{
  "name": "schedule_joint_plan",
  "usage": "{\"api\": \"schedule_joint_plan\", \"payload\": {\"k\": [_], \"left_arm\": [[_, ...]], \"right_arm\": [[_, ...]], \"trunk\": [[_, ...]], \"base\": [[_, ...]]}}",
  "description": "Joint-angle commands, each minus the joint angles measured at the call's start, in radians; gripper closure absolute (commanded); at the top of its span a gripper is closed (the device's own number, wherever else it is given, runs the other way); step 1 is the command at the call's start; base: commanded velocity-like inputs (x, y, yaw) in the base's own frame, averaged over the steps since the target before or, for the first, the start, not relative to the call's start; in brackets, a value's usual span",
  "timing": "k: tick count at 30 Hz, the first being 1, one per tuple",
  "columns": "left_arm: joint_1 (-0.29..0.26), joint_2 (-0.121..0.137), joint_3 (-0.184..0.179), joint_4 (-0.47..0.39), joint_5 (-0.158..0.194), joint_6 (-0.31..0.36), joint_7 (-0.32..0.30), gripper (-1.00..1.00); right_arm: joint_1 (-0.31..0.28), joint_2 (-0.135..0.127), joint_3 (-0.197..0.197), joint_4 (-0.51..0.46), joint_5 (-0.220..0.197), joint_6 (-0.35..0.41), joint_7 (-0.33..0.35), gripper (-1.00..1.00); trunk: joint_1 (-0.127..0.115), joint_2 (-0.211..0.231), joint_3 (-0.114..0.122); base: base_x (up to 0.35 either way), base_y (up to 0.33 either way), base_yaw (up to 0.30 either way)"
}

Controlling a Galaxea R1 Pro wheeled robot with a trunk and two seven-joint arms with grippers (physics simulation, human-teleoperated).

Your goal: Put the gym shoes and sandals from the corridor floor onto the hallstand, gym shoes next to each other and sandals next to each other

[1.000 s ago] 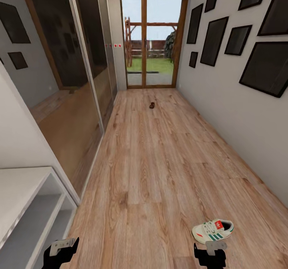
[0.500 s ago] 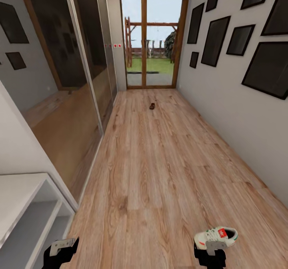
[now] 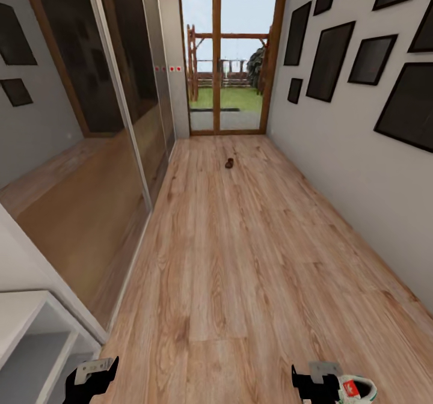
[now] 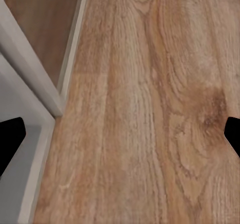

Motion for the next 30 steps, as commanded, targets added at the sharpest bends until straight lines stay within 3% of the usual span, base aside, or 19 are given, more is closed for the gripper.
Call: {"api": "schedule_joint_plan", "payload": {"k": [1,9,20,30], "left_arm": [[-0.001,0.0,0.004,0.001,0.007,-0.001,-0.01,-1.0],[-0.001,0.0,0.004,0.001,0.006,-0.001,-0.01,-1.0],[-0.001,0.0,0.004,0.001,0.006,0.0,-0.01,-1.0],[-0.001,0.0,0.004,0.001,0.006,0.0,-0.01,-1.0]], "right_arm": [[-0.001,-0.001,0.002,0.001,0.006,-0.001,-0.007,-1.0],[-0.001,-0.001,0.002,0.001,0.006,-0.001,-0.007,-1.0],[-0.001,0.0,0.002,0.001,0.006,-0.001,-0.007,-1.0],[-0.001,-0.001,0.001,0.001,0.006,-0.001,-0.007,-1.0]], "trunk": [[0.0,0.0,-0.001],[0.0,0.0,-0.001],[0.0,0.0,-0.001],[0.0,0.0,-0.001]], "base": [[0.334,0.058,0.0],[0.305,0.093,0.0],[0.098,0.025,0.0],[0.277,0.001,0.0]]}}
